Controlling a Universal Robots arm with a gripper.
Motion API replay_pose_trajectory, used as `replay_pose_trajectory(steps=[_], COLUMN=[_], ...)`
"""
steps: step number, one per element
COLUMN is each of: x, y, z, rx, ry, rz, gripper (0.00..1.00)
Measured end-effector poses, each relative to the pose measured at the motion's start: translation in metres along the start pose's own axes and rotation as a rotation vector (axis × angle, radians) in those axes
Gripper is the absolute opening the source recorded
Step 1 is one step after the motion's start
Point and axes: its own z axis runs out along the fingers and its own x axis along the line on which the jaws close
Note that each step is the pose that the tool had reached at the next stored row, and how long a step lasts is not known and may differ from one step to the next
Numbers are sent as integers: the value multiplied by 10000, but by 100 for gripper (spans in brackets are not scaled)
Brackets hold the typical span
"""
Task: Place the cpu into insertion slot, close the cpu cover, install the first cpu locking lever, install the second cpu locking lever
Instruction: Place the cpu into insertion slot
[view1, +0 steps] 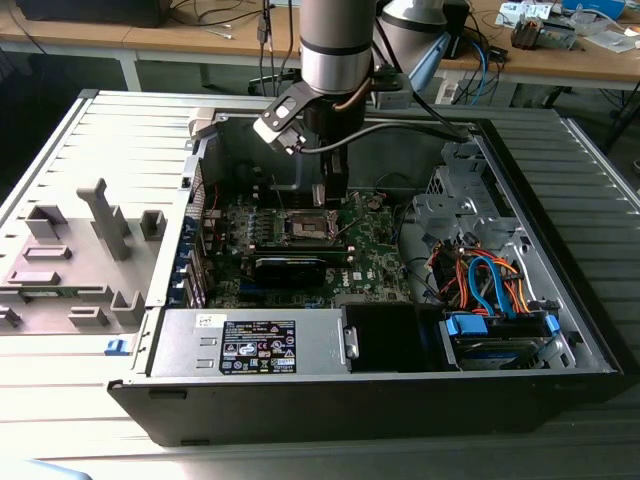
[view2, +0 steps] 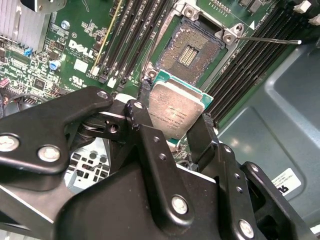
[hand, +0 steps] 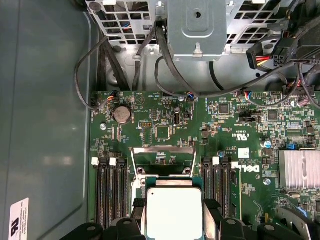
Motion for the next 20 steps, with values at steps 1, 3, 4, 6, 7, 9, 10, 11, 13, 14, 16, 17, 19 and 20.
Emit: replay_pose_trajectory(steps=[1, 3, 4, 6, 7, 9, 10, 11, 13, 14, 16, 17, 19, 20], x=[0, 0, 0, 0, 0, 0, 0, 0, 0, 0, 0, 0, 0, 0], y=[-2, -7, -9, -14, -16, -19, -20, -23, -26, -28, -31, -32, -37, -38], z=[0, 1, 1, 2, 2, 2, 2, 3, 3, 3, 4, 4, 4, 4], rx=[0, 0, 0, 0, 0, 0, 0, 0, 0, 0, 0, 0, 0, 0], ry=[0, 0, 0, 1, 0, 0, 0, 1, 0, 0, 0, 0, 1, 0], rz=[0, 1, 0, 0, 0, 0, 0, 1, 0, 1, 0, 0, 1, 1], gripper=[54, 54, 54, 54, 54, 54, 54, 54, 54, 54, 54, 54, 54, 54])
